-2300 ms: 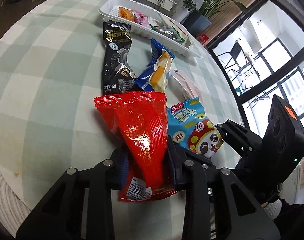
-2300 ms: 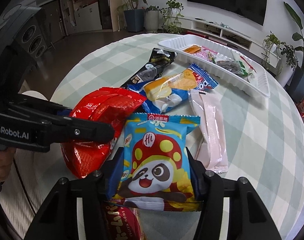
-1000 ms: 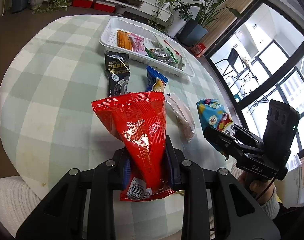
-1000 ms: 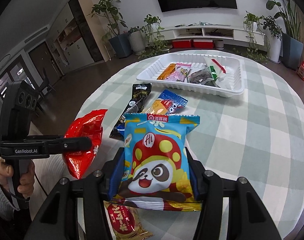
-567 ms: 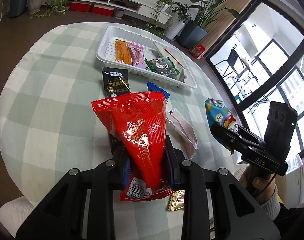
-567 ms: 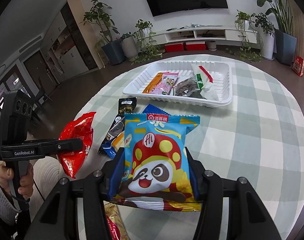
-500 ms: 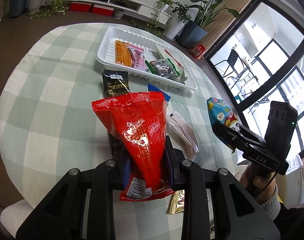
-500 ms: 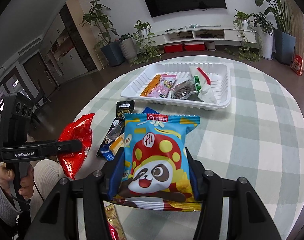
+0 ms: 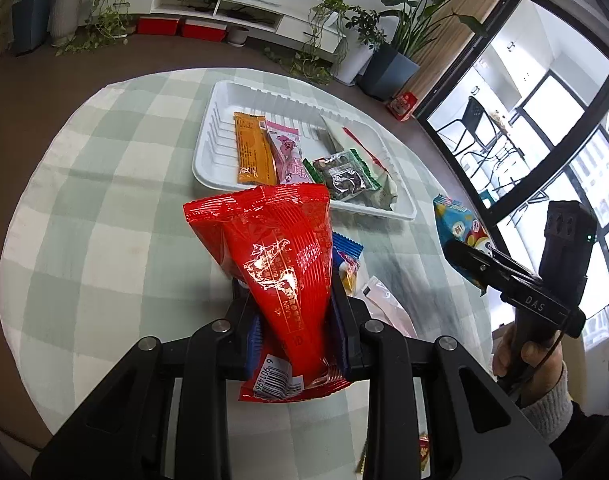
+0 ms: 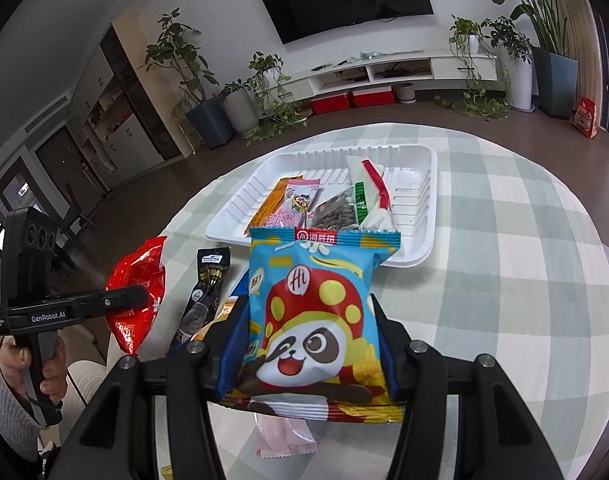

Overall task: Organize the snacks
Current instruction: 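Carry the red bag with the left tool while the right tool carries the panda packet, then open the left tool over the tray while the right tool releases the panda packet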

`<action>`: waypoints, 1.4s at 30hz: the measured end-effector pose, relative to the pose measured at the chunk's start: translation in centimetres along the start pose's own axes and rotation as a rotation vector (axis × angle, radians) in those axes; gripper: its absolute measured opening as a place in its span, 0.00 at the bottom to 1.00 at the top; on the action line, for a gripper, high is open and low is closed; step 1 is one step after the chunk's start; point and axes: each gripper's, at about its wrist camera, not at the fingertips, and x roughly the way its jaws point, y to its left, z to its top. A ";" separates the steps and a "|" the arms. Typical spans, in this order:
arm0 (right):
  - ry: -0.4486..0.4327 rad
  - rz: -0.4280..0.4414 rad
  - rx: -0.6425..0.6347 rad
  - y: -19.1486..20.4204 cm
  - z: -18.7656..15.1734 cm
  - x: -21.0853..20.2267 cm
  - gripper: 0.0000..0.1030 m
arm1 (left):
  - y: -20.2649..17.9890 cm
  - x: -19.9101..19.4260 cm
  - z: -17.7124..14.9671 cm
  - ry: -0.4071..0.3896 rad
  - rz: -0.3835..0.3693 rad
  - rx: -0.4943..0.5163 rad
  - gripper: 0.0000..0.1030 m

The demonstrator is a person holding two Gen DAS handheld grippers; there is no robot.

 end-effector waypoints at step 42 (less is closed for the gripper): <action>0.009 -0.081 0.011 -6.7 10.6 10.7 0.64 | 3.3 13.8 16.0 0.062 0.217 0.156 0.26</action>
